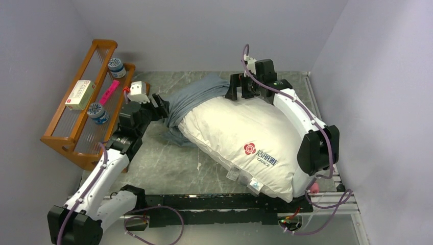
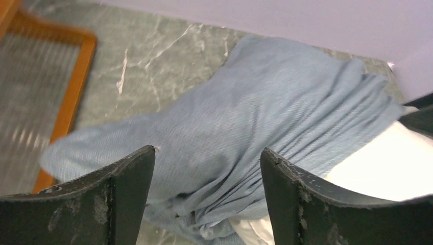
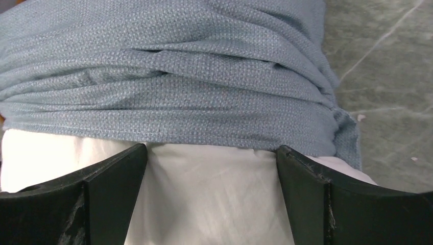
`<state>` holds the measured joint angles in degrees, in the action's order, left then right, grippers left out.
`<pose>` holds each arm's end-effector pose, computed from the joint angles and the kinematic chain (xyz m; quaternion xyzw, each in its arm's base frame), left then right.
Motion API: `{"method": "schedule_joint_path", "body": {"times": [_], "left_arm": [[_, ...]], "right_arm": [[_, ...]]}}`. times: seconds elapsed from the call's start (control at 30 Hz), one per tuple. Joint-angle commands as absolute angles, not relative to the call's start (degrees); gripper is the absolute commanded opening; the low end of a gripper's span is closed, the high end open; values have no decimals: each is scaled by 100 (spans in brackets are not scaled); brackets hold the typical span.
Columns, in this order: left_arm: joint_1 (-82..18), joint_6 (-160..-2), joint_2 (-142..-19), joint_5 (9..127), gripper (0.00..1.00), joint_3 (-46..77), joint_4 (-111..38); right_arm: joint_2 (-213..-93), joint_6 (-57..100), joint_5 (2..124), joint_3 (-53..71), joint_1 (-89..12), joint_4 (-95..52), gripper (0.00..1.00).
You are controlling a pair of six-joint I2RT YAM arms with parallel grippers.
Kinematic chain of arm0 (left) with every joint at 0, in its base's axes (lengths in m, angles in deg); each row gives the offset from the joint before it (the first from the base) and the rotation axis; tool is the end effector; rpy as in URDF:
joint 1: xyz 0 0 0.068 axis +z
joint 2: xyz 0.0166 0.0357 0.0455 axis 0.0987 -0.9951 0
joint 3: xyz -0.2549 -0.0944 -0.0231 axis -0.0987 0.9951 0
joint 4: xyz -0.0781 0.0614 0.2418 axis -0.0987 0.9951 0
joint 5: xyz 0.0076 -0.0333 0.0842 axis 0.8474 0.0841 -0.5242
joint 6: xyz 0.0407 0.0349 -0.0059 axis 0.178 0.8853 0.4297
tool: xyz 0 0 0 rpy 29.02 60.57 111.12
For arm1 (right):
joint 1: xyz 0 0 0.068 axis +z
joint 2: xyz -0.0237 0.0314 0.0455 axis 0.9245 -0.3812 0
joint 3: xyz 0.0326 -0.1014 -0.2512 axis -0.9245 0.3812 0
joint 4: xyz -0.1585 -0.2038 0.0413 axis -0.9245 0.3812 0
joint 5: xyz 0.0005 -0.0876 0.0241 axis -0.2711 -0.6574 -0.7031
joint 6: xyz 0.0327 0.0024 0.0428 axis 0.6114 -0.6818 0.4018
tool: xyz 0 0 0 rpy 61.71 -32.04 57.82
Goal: Remove the pillowcase from the pillow
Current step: Remove the pillow from the pillowcase.
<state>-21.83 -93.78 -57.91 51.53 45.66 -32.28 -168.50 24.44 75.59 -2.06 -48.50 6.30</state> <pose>0.2118 -0.0562 0.3125 -0.0973 0.7753 -0.1610 0.6030 0.3604 0.1377 0.3279 -0.1483 0.8762 0.2583 0.3789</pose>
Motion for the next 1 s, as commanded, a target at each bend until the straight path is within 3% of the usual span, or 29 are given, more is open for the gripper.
{"method": "schedule_joint_path", "body": {"times": [0.0,0.33,0.53,0.6,0.83,0.97], "left_arm": [[-2166,-8493,-5973,5977,81,3834,-3044],[-2181,-8201,-6815,7561,84,2971,-2928],[-2315,-7949,-7316,7839,85,2365,-2641],[-2427,-7888,-7444,7869,85,2226,-2578],[-3032,-7629,-7923,7710,85,1737,-2196],[-3303,-7487,-8181,7592,85,1409,-1988]], "right_arm": [[-16825,2447,8258,100,-4816,427,100],[-16172,2274,9135,1419,-4488,56,92],[-15885,2090,9361,1718,-4193,-71,83],[-15820,2001,9391,1744,-4048,-73,76],[-15571,1867,9489,1857,-3583,-239,37],[-15427,1820,9489,1923,-3358,-373,10]]}}
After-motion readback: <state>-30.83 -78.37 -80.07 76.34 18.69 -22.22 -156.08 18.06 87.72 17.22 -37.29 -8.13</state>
